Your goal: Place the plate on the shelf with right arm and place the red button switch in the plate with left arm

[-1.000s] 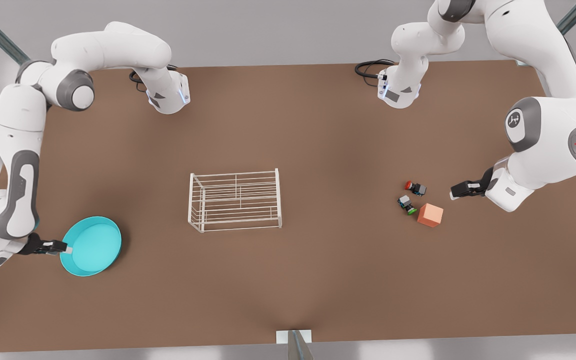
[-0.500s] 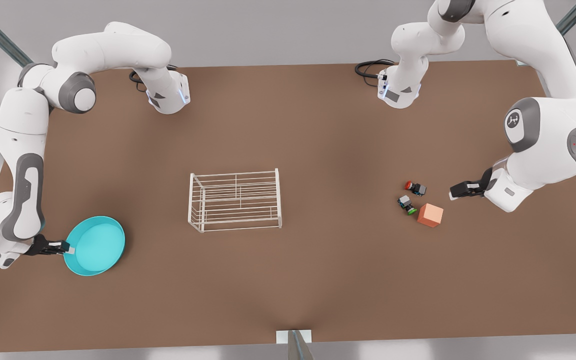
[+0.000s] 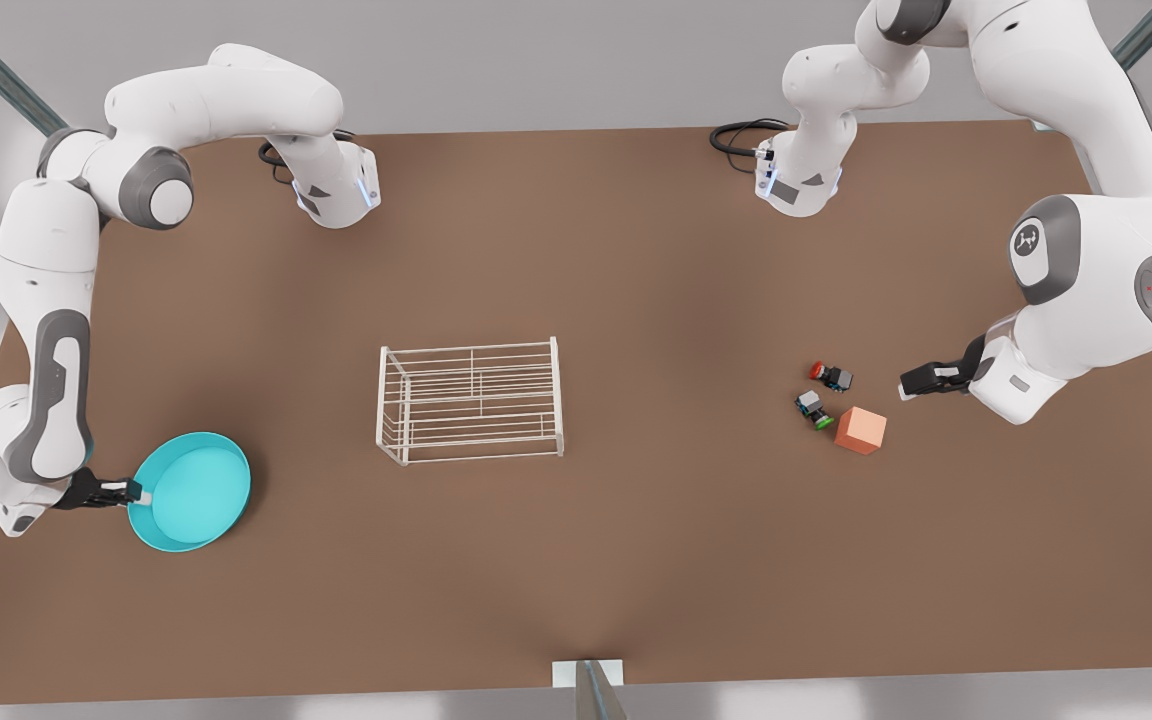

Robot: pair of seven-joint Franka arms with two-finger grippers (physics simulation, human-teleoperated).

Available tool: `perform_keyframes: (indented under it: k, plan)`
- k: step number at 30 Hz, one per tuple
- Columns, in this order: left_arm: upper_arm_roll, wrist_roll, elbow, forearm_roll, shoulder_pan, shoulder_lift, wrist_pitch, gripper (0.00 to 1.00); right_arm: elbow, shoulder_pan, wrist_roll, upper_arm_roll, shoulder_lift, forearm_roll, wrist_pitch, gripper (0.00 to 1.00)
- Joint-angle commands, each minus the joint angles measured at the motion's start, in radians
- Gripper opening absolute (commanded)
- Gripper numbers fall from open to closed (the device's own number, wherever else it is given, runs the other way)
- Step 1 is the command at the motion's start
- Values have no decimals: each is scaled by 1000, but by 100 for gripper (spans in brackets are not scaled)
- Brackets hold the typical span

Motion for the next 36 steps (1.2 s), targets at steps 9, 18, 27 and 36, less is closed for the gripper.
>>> perform_keyframes:
  k: [9, 18, 27, 36]
  plan:
    - [0, 1, 8, 28, -3, 0, 0, 100, 5, 0, -21, 0, -15, 2, -78, 28]
    - [-6, 31, 16, 48, -12, 3, -2, 100, 5, 0, -24, 6, -47, 13, -149, 25]
    - [-8, 11, 16, 56, -15, 9, 0, 100, 10, -1, -21, 115, -104, 20, -258, 24]
    - [-5, -18, 23, 50, -28, 17, -2, 100, 11, 23, -14, 261, -180, 13, -402, 24]
